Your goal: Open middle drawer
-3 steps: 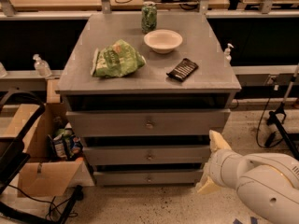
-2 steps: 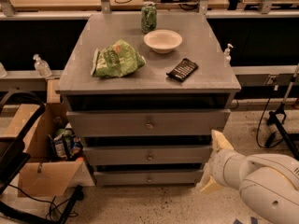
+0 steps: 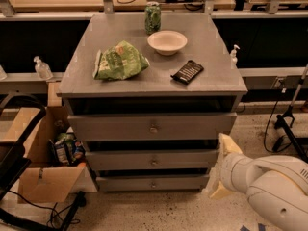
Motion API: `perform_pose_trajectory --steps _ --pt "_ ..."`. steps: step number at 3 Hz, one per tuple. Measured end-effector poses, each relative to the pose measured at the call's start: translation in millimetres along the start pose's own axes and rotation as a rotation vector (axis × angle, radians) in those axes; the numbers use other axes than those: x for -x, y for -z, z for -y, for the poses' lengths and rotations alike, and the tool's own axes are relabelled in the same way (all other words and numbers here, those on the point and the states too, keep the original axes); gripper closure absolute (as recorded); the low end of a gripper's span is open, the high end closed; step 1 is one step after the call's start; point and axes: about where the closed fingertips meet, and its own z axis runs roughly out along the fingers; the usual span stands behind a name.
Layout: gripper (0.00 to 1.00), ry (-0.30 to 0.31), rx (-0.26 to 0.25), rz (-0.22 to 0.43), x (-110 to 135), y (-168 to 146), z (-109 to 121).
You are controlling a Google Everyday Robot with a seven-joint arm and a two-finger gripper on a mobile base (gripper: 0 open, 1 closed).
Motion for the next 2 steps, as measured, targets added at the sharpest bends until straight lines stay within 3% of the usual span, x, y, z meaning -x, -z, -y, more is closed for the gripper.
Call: perform_pose_trajectory --steps 1,2 --pt "0.00 -0.021 0.041 -0.067 -19.7 -31.3 -2.9" --pt "0.00 -0.078 0.081 -0.074 -25.4 -75.4 -17.5"
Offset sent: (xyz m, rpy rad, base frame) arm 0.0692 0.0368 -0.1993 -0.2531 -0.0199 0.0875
